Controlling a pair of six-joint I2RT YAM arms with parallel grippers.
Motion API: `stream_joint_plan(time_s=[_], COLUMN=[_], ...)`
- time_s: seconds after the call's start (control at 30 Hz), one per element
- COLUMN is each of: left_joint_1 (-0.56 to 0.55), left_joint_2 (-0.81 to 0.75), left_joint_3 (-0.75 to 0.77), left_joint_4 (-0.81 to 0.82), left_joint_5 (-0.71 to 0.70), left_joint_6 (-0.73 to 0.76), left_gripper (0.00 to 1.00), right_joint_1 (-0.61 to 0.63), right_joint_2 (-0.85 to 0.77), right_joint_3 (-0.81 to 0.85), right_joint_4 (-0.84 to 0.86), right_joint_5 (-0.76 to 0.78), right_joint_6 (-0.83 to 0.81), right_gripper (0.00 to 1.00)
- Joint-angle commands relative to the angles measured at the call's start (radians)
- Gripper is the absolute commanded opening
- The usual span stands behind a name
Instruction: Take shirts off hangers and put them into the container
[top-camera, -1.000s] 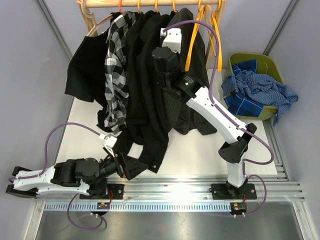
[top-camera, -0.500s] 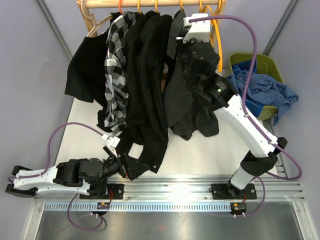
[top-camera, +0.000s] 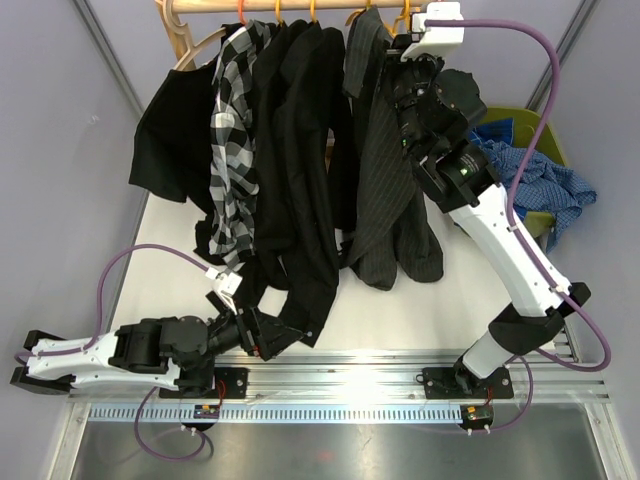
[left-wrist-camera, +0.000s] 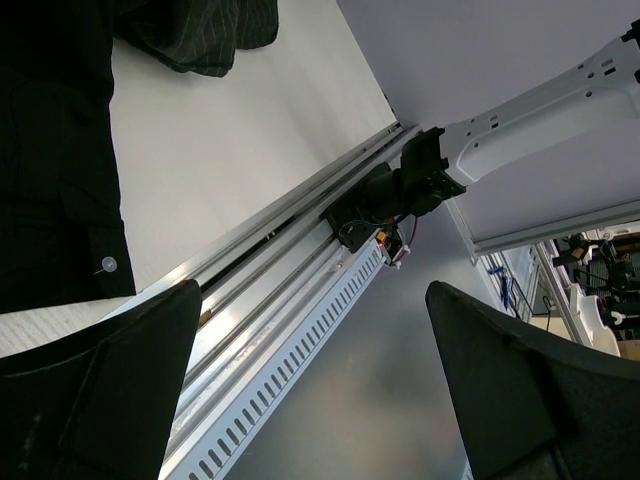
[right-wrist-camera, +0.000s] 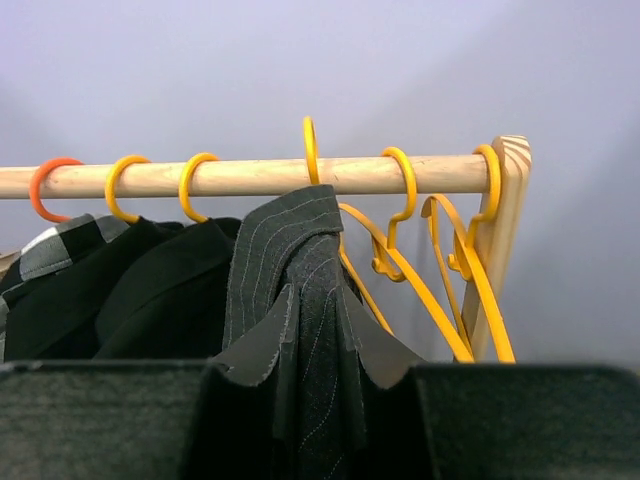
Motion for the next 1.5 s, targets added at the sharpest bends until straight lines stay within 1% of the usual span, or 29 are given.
stream_joint_plan(time_s=[0.0,0.03,0.07,0.1,0.17,0.2,0.23,0.37,0.5,0.6,0.63,0.7,0.73,0.77,0.8,0.83,0.87,0.9,0.93,1.03,1.17,1.3,1.43,1.47], left_joint_1=[-0.004,-0.003,-0.004,-0.004,-0.004,-0.004,-0.003,-0.003,-0.004,-0.004,-0.004,-0.004,-0.004,-0.004,-0.004,-0.003,-0.004,-0.004,-0.003,-0.004,-0.003,-0.003,-0.004,-0.004], left_joint_2=[-0.014,-0.019,-0.021,-0.024,-0.022,-0.021,-0.021,-0.024,-0.022,-0.021,-0.019,-0.019,-0.018,-0.016,-0.014,-0.007,-0.004,0.002,0.007,0.03,0.05,0.052,0.05,0.048], left_joint_3=[0.003,0.007,0.008,0.008,0.013,0.013,0.013,0.013,0.017,0.019,0.019,0.016,0.014,0.014,0.013,0.013,0.013,0.013,0.014,0.016,0.014,0.007,0.005,0.005], left_joint_4=[0.036,0.033,0.033,0.033,0.025,0.024,0.022,0.016,0.009,-0.002,-0.002,-0.005,-0.004,-0.002,-0.001,-0.001,0.001,0.002,0.005,0.009,0.021,0.038,0.036,0.036], left_joint_5=[0.0,-0.002,-0.002,-0.003,-0.006,-0.008,-0.009,-0.011,-0.017,-0.02,-0.02,-0.022,-0.026,-0.028,-0.029,-0.032,-0.032,-0.031,-0.029,-0.028,-0.023,-0.023,-0.02,-0.022], left_joint_6=[-0.004,-0.004,-0.002,-0.002,-0.001,-0.001,-0.001,-0.004,-0.002,-0.005,-0.007,-0.01,-0.01,-0.01,-0.008,-0.007,-0.007,-0.005,-0.004,-0.004,-0.001,0.001,-0.002,-0.002], left_gripper=[0.99,0.99,0.99,0.99,0.99,0.99,0.99,0.99,0.99,0.99,0.99,0.99,0.99,0.99,0.99,0.99,0.99,0.99,0.99,0.99,0.99,0.99,0.99,0.99], right_joint_1=[-0.025,-0.037,-0.042,-0.047,-0.047,-0.047,-0.047,-0.047,-0.047,-0.048,-0.048,-0.048,-0.048,-0.048,-0.048,-0.048,-0.048,-0.047,-0.047,-0.045,-0.044,-0.042,-0.041,-0.042], right_joint_2=[-0.055,-0.042,-0.003,0.016,0.045,0.045,0.041,0.071,0.065,0.093,0.116,0.134,0.151,0.16,0.171,0.2,0.214,0.226,0.237,0.237,0.24,0.254,0.312,0.327], right_joint_3=[-0.061,-0.032,0.044,0.08,0.112,0.1,0.086,0.135,0.086,0.132,0.16,0.23,0.244,0.269,0.289,0.315,0.357,0.374,0.379,0.362,0.35,0.327,0.393,0.433], right_joint_4=[0.288,0.275,0.255,0.236,0.267,0.302,0.383,0.396,0.432,0.339,0.227,0.131,0.007,-0.044,-0.107,-0.241,-0.302,-0.401,-0.432,-0.503,-0.563,-0.555,-0.578,-0.584], right_joint_5=[-0.117,-0.116,-0.127,-0.136,-0.157,-0.179,-0.188,-0.193,-0.173,-0.125,-0.115,-0.079,-0.078,-0.078,-0.093,-0.107,-0.116,-0.125,-0.133,-0.157,-0.183,-0.196,-0.197,-0.196], right_joint_6=[0.002,0.01,0.016,0.021,0.021,0.019,0.016,-0.013,-0.032,-0.032,-0.004,0.013,0.046,0.06,0.08,0.132,0.155,0.18,0.232,0.302,0.373,0.389,0.398,0.398], right_gripper=[0.0,0.0,0.0,0.0,0.0,0.0,0.0,0.0,0.0,0.0,0.0,0.0,0.04,0.41,0.53,0.57,0.63,0.66,0.67,0.67,0.63,0.61,0.6,0.57])
